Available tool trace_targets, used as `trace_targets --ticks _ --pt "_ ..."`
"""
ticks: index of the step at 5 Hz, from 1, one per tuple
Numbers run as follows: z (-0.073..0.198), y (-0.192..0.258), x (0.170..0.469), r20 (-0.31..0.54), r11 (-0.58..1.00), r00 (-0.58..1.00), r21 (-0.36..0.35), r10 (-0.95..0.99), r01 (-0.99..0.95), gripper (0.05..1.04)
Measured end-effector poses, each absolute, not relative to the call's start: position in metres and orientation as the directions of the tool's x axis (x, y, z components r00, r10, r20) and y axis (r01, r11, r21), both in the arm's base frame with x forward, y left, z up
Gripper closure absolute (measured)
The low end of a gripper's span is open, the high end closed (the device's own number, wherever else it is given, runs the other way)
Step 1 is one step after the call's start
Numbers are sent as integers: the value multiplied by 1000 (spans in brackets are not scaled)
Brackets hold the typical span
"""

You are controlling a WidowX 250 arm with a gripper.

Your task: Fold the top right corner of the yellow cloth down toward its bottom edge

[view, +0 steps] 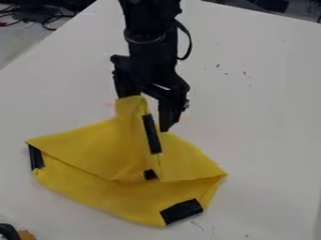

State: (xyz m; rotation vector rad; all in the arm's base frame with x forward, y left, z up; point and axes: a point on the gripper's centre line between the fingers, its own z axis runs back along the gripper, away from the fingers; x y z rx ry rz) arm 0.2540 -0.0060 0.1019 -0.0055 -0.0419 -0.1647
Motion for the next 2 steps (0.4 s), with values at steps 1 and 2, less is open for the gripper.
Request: trace_targets --ticks 1,2 --pt "98 -10 261 69 990 988 -11 -139 140 83" --pt "97 -10 261 68 990 988 -11 -139 140 83"
